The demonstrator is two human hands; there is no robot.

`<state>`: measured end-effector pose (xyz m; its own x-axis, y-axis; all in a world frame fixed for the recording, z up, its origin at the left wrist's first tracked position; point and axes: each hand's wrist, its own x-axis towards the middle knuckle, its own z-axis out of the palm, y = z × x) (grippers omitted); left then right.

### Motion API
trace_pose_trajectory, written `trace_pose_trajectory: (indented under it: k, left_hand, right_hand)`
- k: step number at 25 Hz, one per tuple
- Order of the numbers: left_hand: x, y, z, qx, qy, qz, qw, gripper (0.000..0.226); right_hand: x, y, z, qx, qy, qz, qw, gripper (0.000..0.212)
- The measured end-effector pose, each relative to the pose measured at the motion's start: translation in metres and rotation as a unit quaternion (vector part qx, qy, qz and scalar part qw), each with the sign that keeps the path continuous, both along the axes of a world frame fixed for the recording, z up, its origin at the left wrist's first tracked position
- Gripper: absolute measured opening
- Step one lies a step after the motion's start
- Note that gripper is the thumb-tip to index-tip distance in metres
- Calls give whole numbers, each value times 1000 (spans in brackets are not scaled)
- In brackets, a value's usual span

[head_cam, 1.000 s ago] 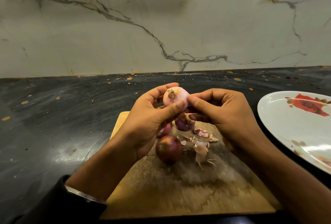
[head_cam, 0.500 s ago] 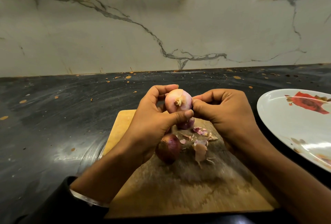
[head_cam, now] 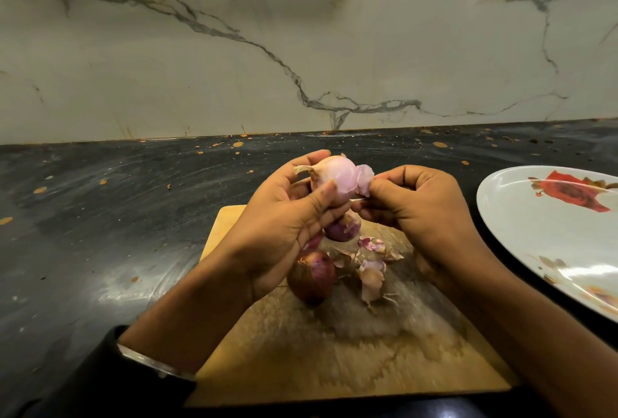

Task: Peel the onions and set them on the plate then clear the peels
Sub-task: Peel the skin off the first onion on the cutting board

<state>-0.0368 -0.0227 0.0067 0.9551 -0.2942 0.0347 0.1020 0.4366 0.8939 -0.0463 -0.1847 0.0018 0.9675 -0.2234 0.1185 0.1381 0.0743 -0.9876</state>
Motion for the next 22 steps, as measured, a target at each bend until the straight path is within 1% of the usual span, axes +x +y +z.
trace_pose_trajectory:
  k: [4,7,15,17,19,21,22]
  left_hand:
    - [0,1,1,-3,6,4,1000,46]
    - [0,1,1,-10,0,12,1000,46]
    - [0,1,5,-39,-4,-5,999,46]
    - [1,1,4,-51,4,0,999,47]
    - [3,3,4,-61,11,8,998,53]
    - [6,5,4,-64,14,16,998,56]
    - [6,6,4,-65,14,19,998,55]
  right_hand:
    - [-2,2,3,28,-7,20,999,6]
    - [-3,3,3,3,-4,21,1000,7]
    - [1,-6,-1,-56,24,-15,998,11]
    - [1,-7,0,-101,20,-16,995,11]
    - [0,-6,1,-184,5,-20,983,9]
    - [0,-7,1,-281,-20,-14,959,3]
    - [0,-8,1,-324,-28,-2,946,9]
